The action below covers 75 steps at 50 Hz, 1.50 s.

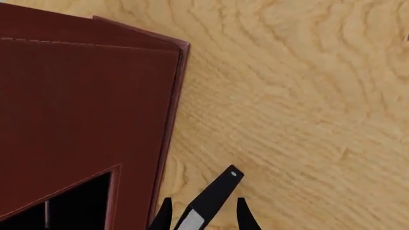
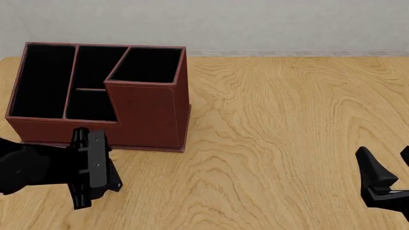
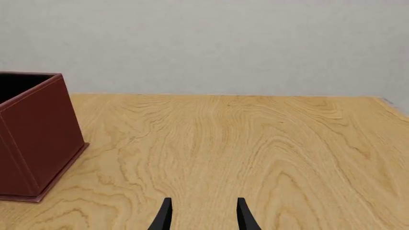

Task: Pick up the book and place it in the left compartment of the caddy.

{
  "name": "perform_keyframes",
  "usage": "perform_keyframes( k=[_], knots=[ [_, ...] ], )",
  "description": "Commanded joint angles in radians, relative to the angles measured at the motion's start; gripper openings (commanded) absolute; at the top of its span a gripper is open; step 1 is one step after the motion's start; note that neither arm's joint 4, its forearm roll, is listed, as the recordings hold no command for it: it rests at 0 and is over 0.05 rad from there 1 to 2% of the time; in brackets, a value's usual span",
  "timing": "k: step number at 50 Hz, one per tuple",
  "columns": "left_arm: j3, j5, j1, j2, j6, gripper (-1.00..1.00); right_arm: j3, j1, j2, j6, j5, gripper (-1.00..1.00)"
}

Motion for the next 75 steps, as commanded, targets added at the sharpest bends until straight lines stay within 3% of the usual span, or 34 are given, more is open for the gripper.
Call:
perform_keyframes(
  k=[1, 4, 5, 20, 42, 55, 65, 67, 73, 75],
  knots=[
    [0.008, -0.015, 0.010, 0.012, 0.006, 1.00, 0.000, 0.000, 0.000, 0.000, 0.000, 1.00],
    [-0.001, 0.000, -0.014, 0.002, -0.030, 1.00, 0.000, -0.001, 0.002, -0.001, -0.002, 1.00],
    [-0.006, 0.003, -0.033, -0.014, -0.046, -1.00, -0.001, -0.002, -0.001, -0.002, 0.001, 1.00],
    [-0.052, 0.024, -0.089, -0.037, -0.122, -1.00, 0.000, -0.008, -0.015, -0.006, 0.011, 1.00],
    [-0.115, 0.068, -0.308, -0.136, -0.277, -1.00, 0.000, -0.016, -0.028, 0.004, 0.018, 1.00],
    [-0.278, 0.186, -0.473, -0.243, -0.498, -1.00, 0.000, -0.018, -0.052, 0.015, 0.036, 1.00],
    [-0.326, 0.189, -0.496, -0.283, -0.500, -1.00, 0.000, -0.023, -0.074, 0.022, 0.051, 1.00],
    [-0.373, 0.204, -0.492, -0.274, -0.532, -1.00, 0.000, -0.024, -0.077, 0.024, 0.052, 1.00],
    [-0.409, 0.192, -0.466, -0.270, -0.508, -1.00, 0.000, -0.027, -0.089, 0.029, 0.060, 1.00],
    [-0.411, 0.175, -0.453, -0.288, -0.471, -1.00, 0.000, -0.029, -0.094, 0.032, 0.062, 1.00]
  ],
)
